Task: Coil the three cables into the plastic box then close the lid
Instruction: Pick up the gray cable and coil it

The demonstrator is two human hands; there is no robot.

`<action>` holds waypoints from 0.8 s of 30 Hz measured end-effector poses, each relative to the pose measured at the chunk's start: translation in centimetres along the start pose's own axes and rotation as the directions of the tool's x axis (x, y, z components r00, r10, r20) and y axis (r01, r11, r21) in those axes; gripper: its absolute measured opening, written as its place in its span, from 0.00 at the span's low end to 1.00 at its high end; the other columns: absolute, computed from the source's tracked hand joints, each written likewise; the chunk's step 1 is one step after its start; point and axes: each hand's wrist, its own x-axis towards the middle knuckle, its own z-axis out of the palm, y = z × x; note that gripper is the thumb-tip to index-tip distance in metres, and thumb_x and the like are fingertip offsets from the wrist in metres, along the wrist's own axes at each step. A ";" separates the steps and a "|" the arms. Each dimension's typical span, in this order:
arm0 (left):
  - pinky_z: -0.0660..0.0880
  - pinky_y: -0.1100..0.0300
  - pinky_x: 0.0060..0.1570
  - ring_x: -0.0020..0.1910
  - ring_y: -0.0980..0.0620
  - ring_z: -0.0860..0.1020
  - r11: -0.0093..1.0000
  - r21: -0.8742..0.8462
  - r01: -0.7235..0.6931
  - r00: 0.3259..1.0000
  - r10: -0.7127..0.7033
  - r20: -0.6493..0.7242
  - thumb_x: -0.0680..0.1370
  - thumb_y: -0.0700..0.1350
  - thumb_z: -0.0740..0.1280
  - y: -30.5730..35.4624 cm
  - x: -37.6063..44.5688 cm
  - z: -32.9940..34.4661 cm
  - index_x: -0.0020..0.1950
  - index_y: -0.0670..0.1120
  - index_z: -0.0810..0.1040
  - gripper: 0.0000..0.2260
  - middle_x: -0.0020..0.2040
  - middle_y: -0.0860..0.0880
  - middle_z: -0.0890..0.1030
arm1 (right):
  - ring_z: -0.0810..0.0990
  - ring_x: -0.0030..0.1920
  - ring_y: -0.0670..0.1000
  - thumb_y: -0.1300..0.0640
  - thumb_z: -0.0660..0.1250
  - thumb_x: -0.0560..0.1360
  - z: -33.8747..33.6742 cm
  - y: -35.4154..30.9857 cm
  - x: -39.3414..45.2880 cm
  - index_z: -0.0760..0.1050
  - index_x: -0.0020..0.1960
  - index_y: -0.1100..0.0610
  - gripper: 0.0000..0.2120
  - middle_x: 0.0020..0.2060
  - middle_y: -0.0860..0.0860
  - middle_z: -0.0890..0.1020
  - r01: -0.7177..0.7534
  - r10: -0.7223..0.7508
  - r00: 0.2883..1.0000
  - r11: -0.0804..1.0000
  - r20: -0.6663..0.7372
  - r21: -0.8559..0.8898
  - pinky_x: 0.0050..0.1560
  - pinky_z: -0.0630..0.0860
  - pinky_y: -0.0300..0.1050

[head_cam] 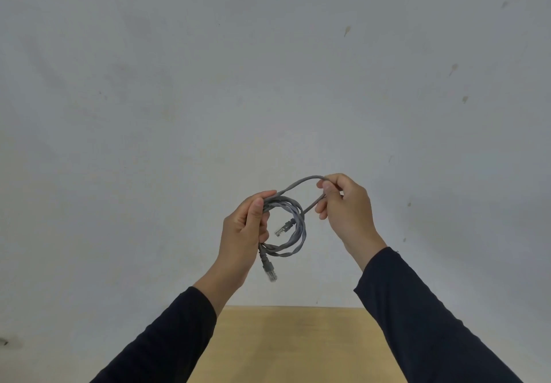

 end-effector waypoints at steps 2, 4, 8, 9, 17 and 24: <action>0.65 0.67 0.27 0.28 0.57 0.64 1.000 -0.003 0.008 1.000 -0.008 -0.009 0.81 0.45 0.56 -0.2 0.0 0.1 0.51 0.51 0.81 0.14 0.32 0.53 0.69 | 0.72 0.22 0.44 0.62 0.56 0.78 0.2 0.4 -0.1 0.75 0.41 0.56 0.11 0.27 0.53 0.76 -0.082 0.080 0.996 0.995 0.035 0.048 0.27 0.71 0.30; 0.65 0.67 0.27 0.27 0.57 0.63 0.999 -0.029 0.025 1.000 -0.026 -0.018 0.81 0.45 0.56 -0.3 0.2 0.2 0.51 0.51 0.81 0.14 0.33 0.51 0.68 | 0.72 0.23 0.46 0.63 0.56 0.78 0.6 1.0 -0.3 0.75 0.40 0.56 0.12 0.25 0.52 0.75 -0.144 0.137 0.987 0.985 0.082 0.095 0.27 0.71 0.33; 0.65 0.67 0.27 0.26 0.57 0.63 0.985 -0.152 0.075 0.996 -0.080 -0.029 0.81 0.48 0.56 0.0 0.7 0.4 0.52 0.52 0.80 0.13 0.34 0.51 0.67 | 0.69 0.24 0.46 0.62 0.59 0.78 1.3 1.6 -1.2 0.79 0.43 0.60 0.11 0.24 0.50 0.74 -0.184 0.149 0.958 0.974 0.244 0.128 0.28 0.68 0.35; 0.65 0.67 0.28 0.26 0.57 0.63 0.981 -0.176 0.077 0.996 -0.083 -0.031 0.81 0.48 0.55 0.0 0.9 0.4 0.52 0.52 0.80 0.13 0.34 0.51 0.67 | 0.69 0.25 0.45 0.62 0.60 0.78 1.4 1.7 -1.5 0.79 0.44 0.61 0.10 0.25 0.49 0.74 -0.179 0.134 0.946 0.975 0.296 0.132 0.27 0.67 0.34; 0.67 0.68 0.29 0.26 0.59 0.65 0.984 -0.175 0.042 0.994 -0.060 -0.096 0.81 0.48 0.56 -0.7 1.8 0.0 0.55 0.52 0.79 0.13 0.35 0.51 0.68 | 0.72 0.42 0.48 0.50 0.53 0.80 2.9 2.5 -3.6 0.74 0.61 0.45 0.14 0.45 0.55 0.80 -0.041 -0.014 0.957 0.983 0.291 0.181 0.42 0.69 0.39; 0.67 0.64 0.34 0.32 0.56 0.67 0.969 -0.197 0.148 0.988 -0.154 -0.013 0.81 0.48 0.56 -2.9 0.3 0.2 0.60 0.55 0.76 0.12 0.35 0.52 0.71 | 0.75 0.44 0.42 0.55 0.54 0.80 5.4 5.7 -5.5 0.62 0.71 0.51 0.20 0.45 0.49 0.77 0.206 -0.216 0.975 0.969 -0.059 -0.140 0.44 0.68 0.24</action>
